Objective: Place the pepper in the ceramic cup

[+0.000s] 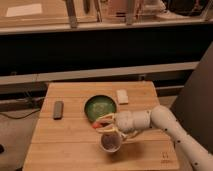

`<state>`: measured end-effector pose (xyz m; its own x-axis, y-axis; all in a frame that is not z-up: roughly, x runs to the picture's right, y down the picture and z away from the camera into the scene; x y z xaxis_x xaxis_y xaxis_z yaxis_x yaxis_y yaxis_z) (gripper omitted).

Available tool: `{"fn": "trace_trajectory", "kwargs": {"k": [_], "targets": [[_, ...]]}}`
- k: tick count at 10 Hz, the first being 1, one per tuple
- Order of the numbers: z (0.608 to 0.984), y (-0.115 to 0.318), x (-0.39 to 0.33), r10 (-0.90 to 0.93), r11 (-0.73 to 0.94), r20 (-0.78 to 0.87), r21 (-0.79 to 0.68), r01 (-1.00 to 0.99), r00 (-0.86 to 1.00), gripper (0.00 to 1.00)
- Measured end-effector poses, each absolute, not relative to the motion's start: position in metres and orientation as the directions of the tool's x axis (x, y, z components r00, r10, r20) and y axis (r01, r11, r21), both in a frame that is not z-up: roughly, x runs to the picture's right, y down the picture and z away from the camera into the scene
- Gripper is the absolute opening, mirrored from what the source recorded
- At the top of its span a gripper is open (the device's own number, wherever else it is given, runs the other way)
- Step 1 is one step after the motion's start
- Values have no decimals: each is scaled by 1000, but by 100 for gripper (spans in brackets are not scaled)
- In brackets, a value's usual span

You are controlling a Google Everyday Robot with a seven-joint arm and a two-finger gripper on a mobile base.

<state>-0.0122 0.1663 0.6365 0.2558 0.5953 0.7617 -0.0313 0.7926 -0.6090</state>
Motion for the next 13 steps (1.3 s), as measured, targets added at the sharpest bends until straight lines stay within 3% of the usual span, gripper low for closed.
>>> {"fn": "trace_trajectory", "kwargs": {"k": [4, 11, 12, 13], "targets": [[640, 181, -7, 594, 795, 759, -604, -51, 269, 1], [642, 183, 3, 513, 858, 817, -502, -111, 264, 70], [642, 183, 2, 509, 860, 818, -498, -114, 266, 78], [642, 182, 3, 508, 860, 818, -495, -121, 270, 80]]}}
